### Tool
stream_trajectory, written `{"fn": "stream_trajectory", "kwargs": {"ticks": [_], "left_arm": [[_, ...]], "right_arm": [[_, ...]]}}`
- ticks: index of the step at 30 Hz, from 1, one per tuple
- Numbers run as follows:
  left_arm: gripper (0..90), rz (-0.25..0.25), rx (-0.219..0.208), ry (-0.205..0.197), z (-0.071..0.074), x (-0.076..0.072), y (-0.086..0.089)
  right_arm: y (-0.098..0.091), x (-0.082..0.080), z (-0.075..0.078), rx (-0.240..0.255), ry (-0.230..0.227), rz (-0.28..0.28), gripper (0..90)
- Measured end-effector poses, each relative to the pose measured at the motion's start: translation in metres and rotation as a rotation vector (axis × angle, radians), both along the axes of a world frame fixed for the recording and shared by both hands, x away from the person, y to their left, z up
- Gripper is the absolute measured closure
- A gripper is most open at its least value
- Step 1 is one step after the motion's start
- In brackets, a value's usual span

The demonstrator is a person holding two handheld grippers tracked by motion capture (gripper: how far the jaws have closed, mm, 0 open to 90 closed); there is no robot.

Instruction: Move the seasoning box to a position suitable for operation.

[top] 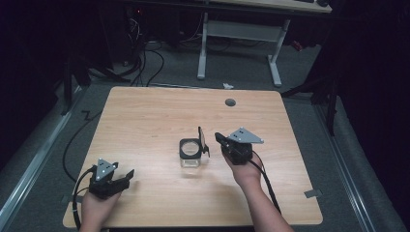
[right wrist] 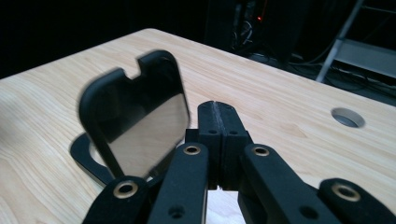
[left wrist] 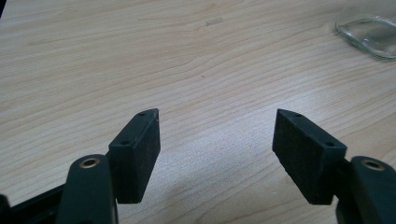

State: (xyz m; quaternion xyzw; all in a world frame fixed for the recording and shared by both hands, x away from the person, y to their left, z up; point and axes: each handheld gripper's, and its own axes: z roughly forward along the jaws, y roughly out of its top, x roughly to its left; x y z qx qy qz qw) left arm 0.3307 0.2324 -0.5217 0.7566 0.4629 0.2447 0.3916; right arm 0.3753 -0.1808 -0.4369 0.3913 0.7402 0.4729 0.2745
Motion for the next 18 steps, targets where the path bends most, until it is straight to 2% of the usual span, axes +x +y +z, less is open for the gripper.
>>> {"fn": "stream_trajectory", "kwargs": {"ticks": [10, 18], "left_arm": [[32.9, -0.001, -0.002, 0.001, 0.000, 0.000, 0.001], [32.9, -0.001, -0.002, 0.000, 0.000, 0.000, 0.001]], "right_arm": [[0.020, 0.002, 0.003, -0.005, -0.005, 0.046, 90.0], [0.029, 0.002, 0.005, -0.005, -0.011, 0.061, 90.0]]}}
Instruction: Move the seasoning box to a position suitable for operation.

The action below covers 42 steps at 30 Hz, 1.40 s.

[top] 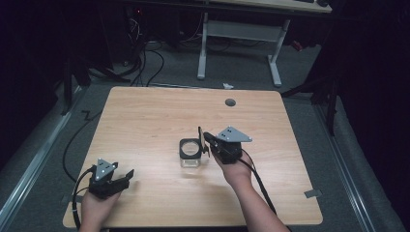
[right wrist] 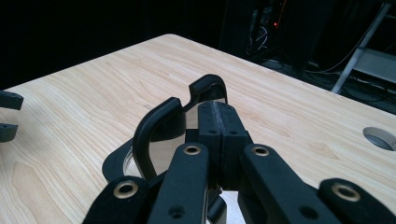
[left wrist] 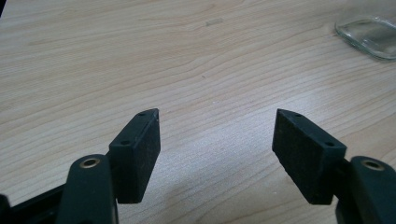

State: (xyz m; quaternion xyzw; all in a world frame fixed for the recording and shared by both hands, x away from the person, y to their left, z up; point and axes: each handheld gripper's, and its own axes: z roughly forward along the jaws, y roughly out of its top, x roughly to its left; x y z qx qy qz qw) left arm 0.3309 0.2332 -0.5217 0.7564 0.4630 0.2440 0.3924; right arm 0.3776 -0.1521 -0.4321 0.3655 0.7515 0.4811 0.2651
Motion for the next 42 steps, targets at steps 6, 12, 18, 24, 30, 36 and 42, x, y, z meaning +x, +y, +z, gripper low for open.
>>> {"fn": "stream_trajectory", "kwargs": {"ticks": [6, 12, 18, 24, 30, 36, 42], "left_arm": [[32.9, 0.000, -0.002, 0.000, 0.000, 0.000, 0.000], [32.9, -0.002, -0.001, 0.000, 0.000, 0.000, 0.000], [32.9, -0.002, -0.004, 0.000, 0.000, 0.000, 0.000], [33.1, -0.001, -0.006, 0.002, 0.000, 0.000, 0.001], [33.1, -0.001, -0.008, 0.002, 0.000, 0.000, 0.001], [33.1, -0.004, -0.005, 0.002, 0.000, 0.000, 0.000], [33.1, -0.004, -0.004, 0.002, 0.000, 0.000, 0.000]], "right_arm": [[0.007, 0.000, -0.003, -0.003, 0.009, 0.011, 90.0], [0.011, 0.001, -0.005, -0.005, 0.011, 0.022, 90.0], [0.020, 0.003, -0.012, -0.020, 0.025, 0.039, 90.0], [0.033, 0.005, -0.028, -0.066, 0.071, 0.066, 90.0], [0.035, 0.006, -0.033, -0.074, 0.082, 0.068, 90.0], [0.032, 0.005, -0.028, -0.065, 0.065, 0.061, 90.0], [0.026, 0.005, -0.022, -0.045, 0.048, 0.043, 90.0]]}}
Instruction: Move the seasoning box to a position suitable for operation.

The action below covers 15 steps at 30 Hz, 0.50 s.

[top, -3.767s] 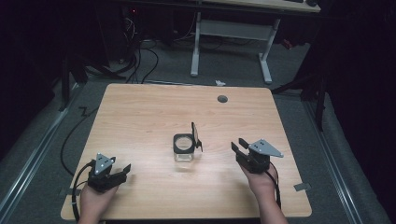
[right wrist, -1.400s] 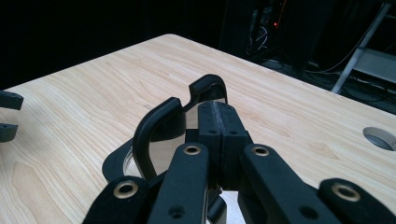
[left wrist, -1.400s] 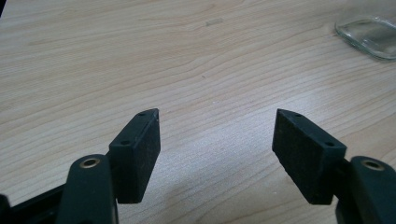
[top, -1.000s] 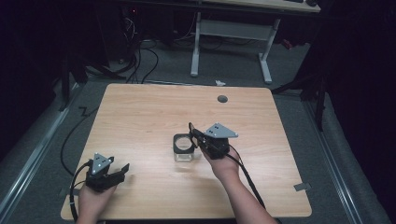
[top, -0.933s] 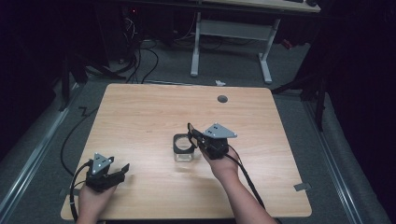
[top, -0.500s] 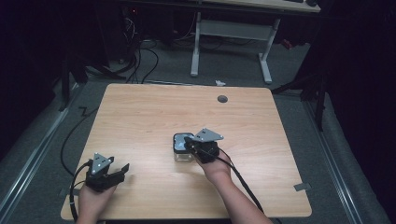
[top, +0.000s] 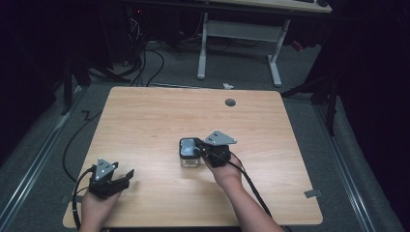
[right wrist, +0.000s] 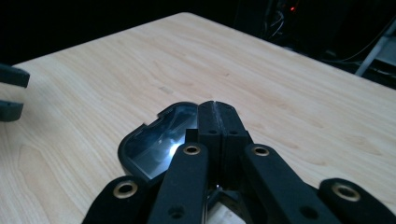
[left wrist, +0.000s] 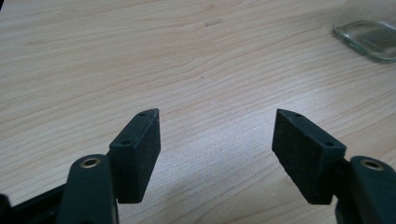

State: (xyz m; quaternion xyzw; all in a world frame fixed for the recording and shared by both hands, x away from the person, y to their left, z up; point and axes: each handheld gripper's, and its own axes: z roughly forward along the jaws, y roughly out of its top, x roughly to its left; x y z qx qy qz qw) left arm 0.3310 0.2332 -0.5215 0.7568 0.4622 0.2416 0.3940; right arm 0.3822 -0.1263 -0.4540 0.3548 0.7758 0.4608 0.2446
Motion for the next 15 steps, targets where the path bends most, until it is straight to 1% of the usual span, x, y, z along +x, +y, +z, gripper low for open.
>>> {"fn": "stream_trajectory", "kwargs": {"ticks": [3, 4, 5, 7, 11, 13, 15], "left_arm": [[33.1, 0.000, 0.001, -0.002, 0.000, 0.000, 0.000], [33.1, -0.001, 0.001, -0.003, 0.000, 0.000, 0.000], [33.1, -0.002, 0.000, -0.003, 0.000, -0.001, 0.000], [33.1, -0.003, 0.001, -0.003, 0.000, -0.001, -0.001], [33.0, -0.006, 0.004, -0.004, -0.001, -0.001, -0.004], [32.9, -0.012, 0.007, -0.003, -0.001, -0.001, -0.006], [32.8, -0.016, 0.010, -0.005, -0.001, -0.001, -0.007]], "right_arm": [[-0.008, -0.002, 0.005, 0.019, -0.018, -0.016, 87.8], [-0.016, -0.004, 0.008, 0.025, -0.029, -0.033, 86.6], [-0.016, -0.004, 0.008, 0.025, -0.029, -0.033, 85.7], [-0.025, -0.007, 0.010, 0.036, -0.036, -0.050, 82.8], [-0.041, -0.013, 0.012, 0.038, -0.048, -0.085, 79.2], [-0.050, -0.016, 0.012, 0.046, -0.049, -0.098, 77.9], [-0.058, -0.019, 0.010, 0.042, -0.052, -0.117, 75.5]]}}
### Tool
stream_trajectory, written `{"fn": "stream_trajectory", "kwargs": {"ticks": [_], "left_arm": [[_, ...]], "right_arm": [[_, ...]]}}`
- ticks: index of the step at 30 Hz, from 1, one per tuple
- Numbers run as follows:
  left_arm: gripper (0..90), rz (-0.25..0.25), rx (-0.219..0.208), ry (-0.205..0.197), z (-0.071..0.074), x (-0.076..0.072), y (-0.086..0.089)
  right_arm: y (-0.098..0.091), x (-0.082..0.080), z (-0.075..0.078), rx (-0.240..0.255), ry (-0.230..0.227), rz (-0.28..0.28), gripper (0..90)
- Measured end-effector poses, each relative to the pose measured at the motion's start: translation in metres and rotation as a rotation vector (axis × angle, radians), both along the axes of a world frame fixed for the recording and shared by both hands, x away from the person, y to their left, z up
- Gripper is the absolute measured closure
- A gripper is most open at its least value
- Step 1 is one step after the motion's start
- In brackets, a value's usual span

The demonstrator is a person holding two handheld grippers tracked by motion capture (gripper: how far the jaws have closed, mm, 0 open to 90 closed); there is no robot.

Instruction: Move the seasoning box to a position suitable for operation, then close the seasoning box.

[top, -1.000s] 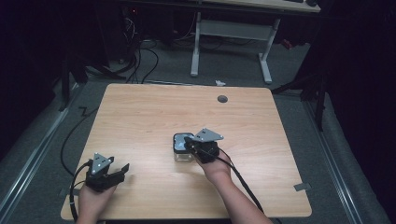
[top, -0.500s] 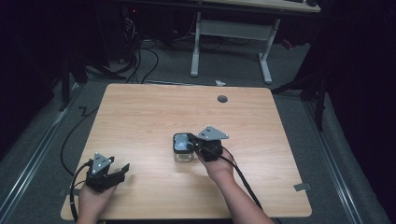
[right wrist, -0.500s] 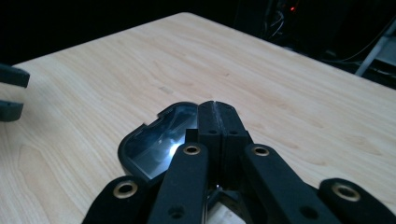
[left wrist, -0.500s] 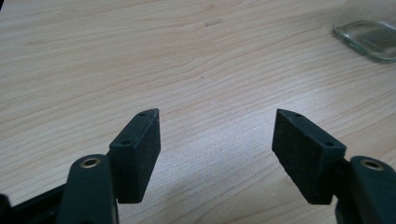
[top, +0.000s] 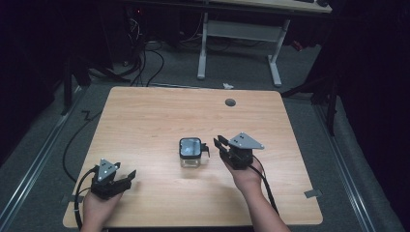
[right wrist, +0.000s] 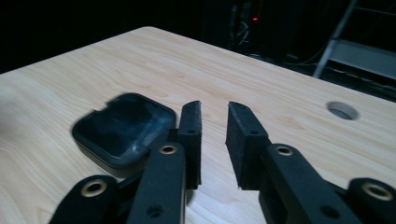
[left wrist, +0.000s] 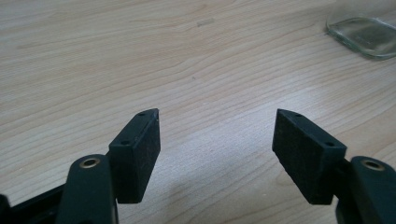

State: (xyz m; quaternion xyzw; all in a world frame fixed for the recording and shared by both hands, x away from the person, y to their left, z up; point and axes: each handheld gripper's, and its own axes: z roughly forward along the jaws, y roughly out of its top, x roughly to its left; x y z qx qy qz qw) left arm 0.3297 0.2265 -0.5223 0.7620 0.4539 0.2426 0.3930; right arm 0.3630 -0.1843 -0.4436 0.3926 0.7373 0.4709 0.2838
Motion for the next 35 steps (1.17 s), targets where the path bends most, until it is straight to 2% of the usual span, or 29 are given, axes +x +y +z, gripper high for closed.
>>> {"fn": "stream_trajectory", "kwargs": {"ticks": [2, 4, 5, 7, 8, 10, 14, 16, 17, 19, 22, 24, 26, 27, 30, 32, 35], "left_arm": [[32.7, -0.003, 0.004, 0.000, 0.000, -0.001, -0.001], [32.7, -0.003, 0.000, -0.002, 0.000, 0.000, -0.001], [32.7, -0.003, -0.001, -0.003, 0.001, 0.000, -0.001], [32.7, -0.004, -0.001, -0.004, 0.001, 0.001, -0.002], [32.6, -0.003, -0.001, -0.004, 0.001, 0.002, -0.002], [32.6, -0.001, -0.001, -0.006, 0.001, 0.002, -0.002], [32.6, -0.005, 0.002, -0.008, 0.001, 0.003, -0.006], [32.6, -0.008, 0.010, -0.013, 0.001, 0.003, -0.008], [32.6, -0.010, 0.007, -0.011, 0.001, 0.003, -0.009], [32.8, -0.016, 0.005, -0.006, 0.001, 0.004, -0.012], [32.8, -0.027, 0.009, 0.006, -0.002, 0.004, -0.017], [32.8, -0.037, 0.016, 0.010, -0.002, 0.002, -0.020], [32.9, -0.044, 0.028, 0.001, -0.001, 0.000, -0.022], [33.1, -0.045, 0.029, -0.006, 0.000, -0.002, -0.022], [33.4, -0.038, 0.033, -0.015, 0.002, -0.004, -0.020], [33.9, -0.027, 0.015, -0.010, 0.003, -0.004, -0.018], [34.5, -0.028, 0.012, -0.004, 0.002, -0.004, -0.019]], "right_arm": [[-0.014, -0.003, -0.004, 0.004, 0.001, -0.030, 71.9], [-0.018, -0.003, -0.005, 0.006, 0.006, -0.039, 70.1], [-0.028, -0.004, -0.009, 0.004, 0.005, -0.069, 66.3], [-0.033, -0.005, -0.011, 0.011, 0.009, -0.077, 64.5], [-0.044, -0.005, -0.016, 0.006, 0.007, -0.094, 58.7], [-0.048, -0.006, -0.018, 0.005, 0.010, -0.101, 56.9], [-0.074, -0.012, -0.030, 0.014, 0.023, -0.143, 48.2], [-0.094, -0.021, -0.042, 0.012, 0.033, -0.196, 44.2], [-0.094, -0.021, -0.042, 0.012, 0.033, -0.196, 44.2], [-0.107, -0.030, -0.051, 0.019, 0.052, -0.228, 42.6], [-0.122, -0.049, -0.064, 0.011, 0.065, -0.270, 41.6], [-0.131, -0.066, -0.072, -0.015, 0.059, -0.307, 41.4], [-0.137, -0.076, -0.078, -0.019, 0.049, -0.320, 41.9], [-0.138, -0.079, -0.079, -0.019, 0.061, -0.321, 41.9], [-0.138, -0.077, -0.075, -0.013, 0.044, -0.309, 42.3], [-0.137, -0.077, -0.075, -0.001, 0.037, -0.308, 42.4], [-0.136, -0.077, -0.077, 0.004, 0.050, -0.290, 42.4]]}}
